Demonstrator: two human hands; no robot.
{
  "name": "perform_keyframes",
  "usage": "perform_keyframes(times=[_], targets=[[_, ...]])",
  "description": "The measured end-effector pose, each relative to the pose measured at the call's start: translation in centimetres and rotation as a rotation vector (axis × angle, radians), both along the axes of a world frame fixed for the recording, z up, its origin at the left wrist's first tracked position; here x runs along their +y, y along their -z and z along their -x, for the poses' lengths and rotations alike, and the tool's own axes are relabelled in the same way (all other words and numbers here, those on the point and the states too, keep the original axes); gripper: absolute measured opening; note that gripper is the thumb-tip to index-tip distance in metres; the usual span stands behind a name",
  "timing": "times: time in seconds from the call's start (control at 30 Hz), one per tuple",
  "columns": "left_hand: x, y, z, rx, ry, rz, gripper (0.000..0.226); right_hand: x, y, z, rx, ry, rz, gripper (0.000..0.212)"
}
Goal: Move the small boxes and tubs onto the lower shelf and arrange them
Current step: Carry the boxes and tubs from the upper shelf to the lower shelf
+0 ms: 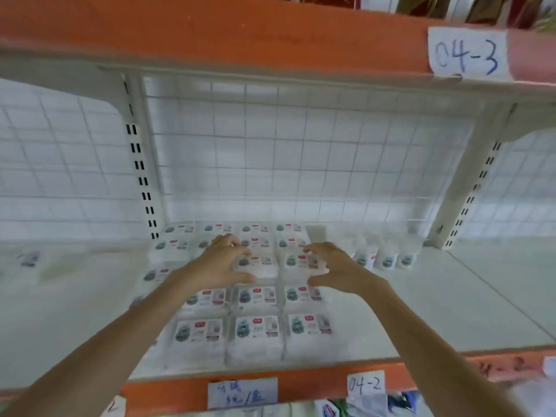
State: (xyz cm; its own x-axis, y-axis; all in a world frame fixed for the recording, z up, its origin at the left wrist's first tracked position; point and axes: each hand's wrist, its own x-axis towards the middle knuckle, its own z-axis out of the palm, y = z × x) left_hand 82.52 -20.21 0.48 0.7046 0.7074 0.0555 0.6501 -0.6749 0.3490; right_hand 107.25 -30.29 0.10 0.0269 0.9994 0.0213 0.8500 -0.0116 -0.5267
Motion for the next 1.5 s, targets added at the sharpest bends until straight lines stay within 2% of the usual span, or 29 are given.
perform_keyframes(times=[0.1,0.27,0.43,0.57,0.73,0.97,1.13,1.4,1.5], targets=[[-1.0,0.2,-0.6,0.006,-0.083,0.026,0.073,0.9,0.6,-0.8,0.018,-0.086,-0.010,0.066],[-3.3,0.6,-1.6,-0.102,-0.225,0.062,0.071,1.4,1.5,-1.6,-0.008,-0.189,-0.073,0.063],[-5.1,1.0,-2.0,-0.180,-0.349,0.059,0.055,1.2,2.0,-2.0,0.034,-0.212,-0.094,0.056],[-5.1,1.3,-2.2,-0.220,-0.366,0.022,0.043,1.1,2.3,-1.9,0.042,-0.215,-0.156,0.050],[-4.9,1.8,-2.2,-0.265,-0.365,-0.051,0.038,1.1,2.8,-1.9,-0.006,-0.215,-0.233,0.050],[-4.2,2.2,-2.0,-0.167,-0.338,-0.152,0.040,1.5,2.5,-1.7,-0.043,-0.194,-0.179,0.051],[-4.1,2.3,-1.8,-0.149,-0.311,-0.154,0.040,1.1,2.2,-1.6,-0.088,-0.181,-0.134,0.051],[-4.4,2.4,-1.7,-0.135,-0.288,-0.150,0.045,0.0,1.3,-0.6,-0.154,-0.102,-0.145,0.058],[-5.1,1.5,-1.7,-0.161,-0.289,-0.161,0.051,-1.2,0.1,-0.3,-0.155,-0.083,-0.224,0.057]])
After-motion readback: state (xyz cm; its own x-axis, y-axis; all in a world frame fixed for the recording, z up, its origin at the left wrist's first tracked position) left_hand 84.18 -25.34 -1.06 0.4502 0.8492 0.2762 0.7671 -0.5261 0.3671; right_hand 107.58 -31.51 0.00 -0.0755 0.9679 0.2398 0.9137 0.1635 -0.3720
